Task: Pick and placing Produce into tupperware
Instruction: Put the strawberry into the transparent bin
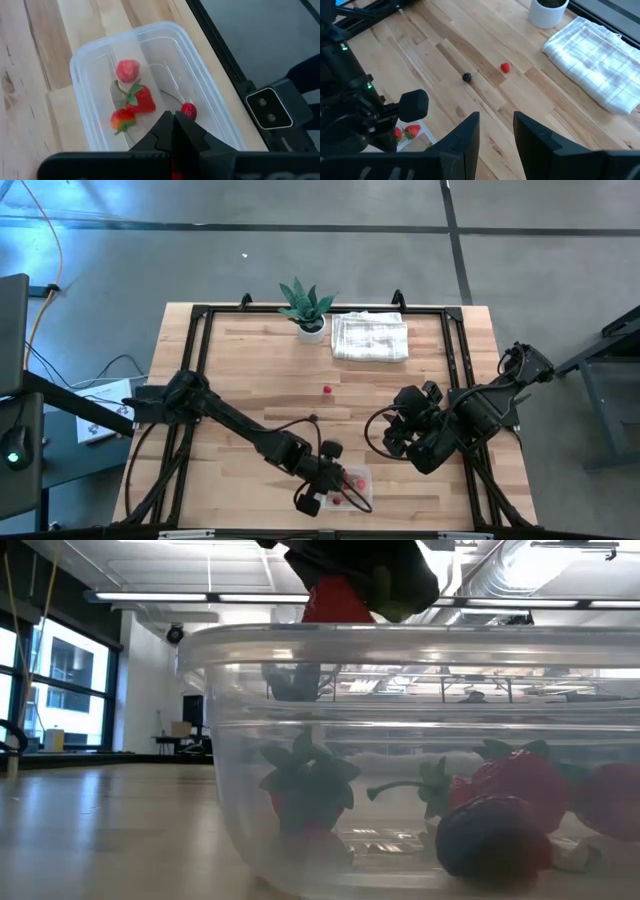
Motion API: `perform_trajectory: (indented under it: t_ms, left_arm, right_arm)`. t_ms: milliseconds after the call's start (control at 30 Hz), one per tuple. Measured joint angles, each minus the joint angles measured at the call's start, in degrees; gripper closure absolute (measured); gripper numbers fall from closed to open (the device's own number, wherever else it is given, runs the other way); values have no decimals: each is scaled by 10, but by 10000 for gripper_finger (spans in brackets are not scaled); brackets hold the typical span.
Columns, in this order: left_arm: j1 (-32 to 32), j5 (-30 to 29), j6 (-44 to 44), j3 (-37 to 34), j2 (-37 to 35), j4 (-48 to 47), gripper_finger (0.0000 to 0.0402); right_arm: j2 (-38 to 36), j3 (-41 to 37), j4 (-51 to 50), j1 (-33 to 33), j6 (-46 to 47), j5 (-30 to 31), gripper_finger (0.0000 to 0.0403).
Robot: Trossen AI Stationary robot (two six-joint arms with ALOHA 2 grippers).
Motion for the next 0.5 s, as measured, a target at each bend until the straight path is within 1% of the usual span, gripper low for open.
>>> perform_trajectory:
  t_ms: [133,233,367,500]
  left_arm:
    - [0,-8,0,0,0,2,396]
    - [0,-19,5,0,0,2,380]
    - [0,-20,5,0,0,2,345]
    - [0,-20,4,0,0,1,299]
  right_arm:
    - [0,0,0,0,0,-2,293]
    - [0,0,0,0,0,-3,293]
    - [0,0,0,0,0,-3,293]
    - [0,0,0,0,0,-4,293]
